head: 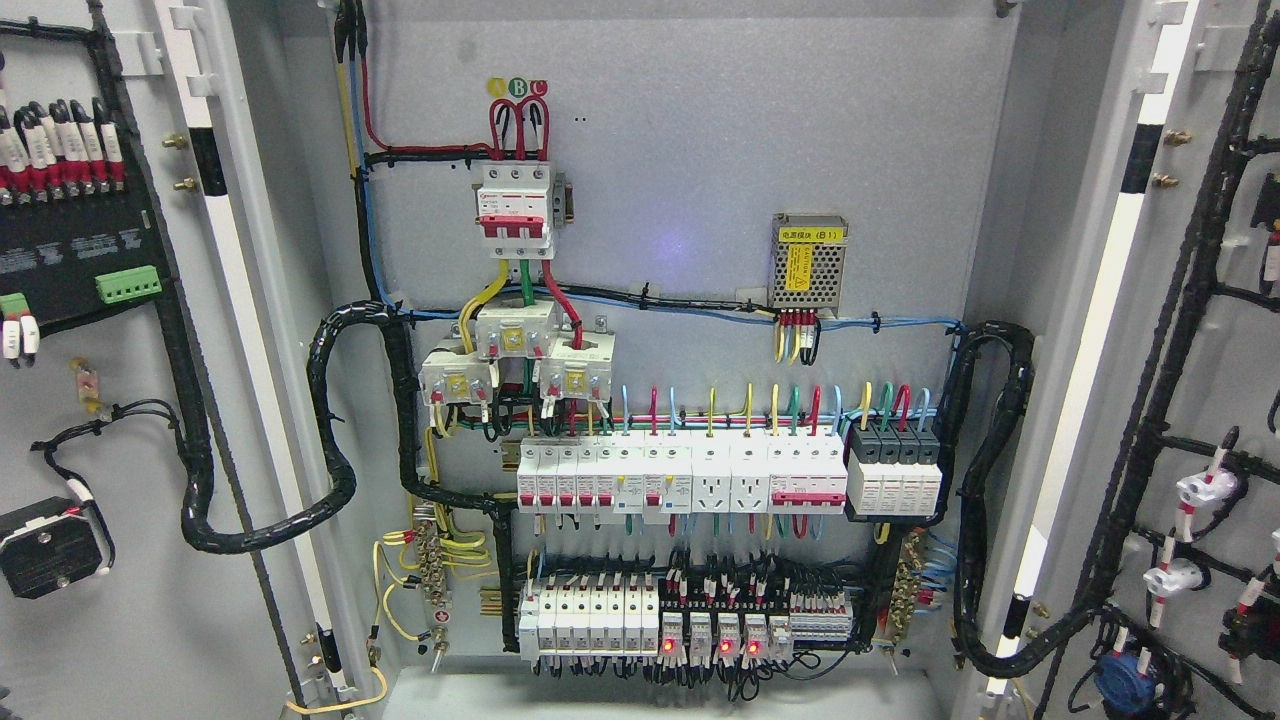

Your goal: Open door with both hands

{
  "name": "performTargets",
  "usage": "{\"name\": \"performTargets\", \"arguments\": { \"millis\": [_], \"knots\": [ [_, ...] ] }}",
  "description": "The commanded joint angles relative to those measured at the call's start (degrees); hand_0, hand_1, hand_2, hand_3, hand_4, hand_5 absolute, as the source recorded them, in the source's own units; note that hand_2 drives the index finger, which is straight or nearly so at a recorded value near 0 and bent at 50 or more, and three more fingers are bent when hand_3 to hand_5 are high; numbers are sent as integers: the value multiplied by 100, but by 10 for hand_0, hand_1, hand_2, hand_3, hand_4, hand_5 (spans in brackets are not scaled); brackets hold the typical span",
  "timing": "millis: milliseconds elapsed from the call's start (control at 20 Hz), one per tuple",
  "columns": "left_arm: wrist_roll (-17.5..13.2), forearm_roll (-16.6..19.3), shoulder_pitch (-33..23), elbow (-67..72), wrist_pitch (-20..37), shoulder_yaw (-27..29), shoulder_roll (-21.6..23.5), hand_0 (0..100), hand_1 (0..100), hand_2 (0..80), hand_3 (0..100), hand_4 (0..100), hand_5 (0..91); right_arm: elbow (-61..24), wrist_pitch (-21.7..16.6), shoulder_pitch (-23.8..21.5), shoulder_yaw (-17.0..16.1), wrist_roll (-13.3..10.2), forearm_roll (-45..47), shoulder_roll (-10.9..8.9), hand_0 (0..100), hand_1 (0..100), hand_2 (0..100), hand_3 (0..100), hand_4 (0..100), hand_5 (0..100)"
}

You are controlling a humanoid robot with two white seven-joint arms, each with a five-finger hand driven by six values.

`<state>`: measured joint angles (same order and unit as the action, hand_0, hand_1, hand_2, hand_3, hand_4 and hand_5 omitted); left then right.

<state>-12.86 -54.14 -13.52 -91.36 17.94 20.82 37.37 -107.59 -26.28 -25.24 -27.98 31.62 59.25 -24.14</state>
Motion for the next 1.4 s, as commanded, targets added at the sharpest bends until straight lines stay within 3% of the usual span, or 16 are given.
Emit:
{"name": "performTargets", "arguments": {
  "millis": [0,801,1352],
  "knots": [
    [3,-131,280,759,-10,-166,253,0,0,0,0,0,0,90,-8,1,-129,2,25,5,0,0,0,0,0,0],
    [38,-307,1229,1726,-10,-860,429,0,0,0,0,0,0,-103,-26,-8,-111,11,16,-12,0,0,0,0,0,0],
    [56,-492,1379,1815,-10,-983,525,0,0,0,0,0,0,-552,-61,-368,-15,46,16,-39,0,0,0,0,0,0]
  ]
}}
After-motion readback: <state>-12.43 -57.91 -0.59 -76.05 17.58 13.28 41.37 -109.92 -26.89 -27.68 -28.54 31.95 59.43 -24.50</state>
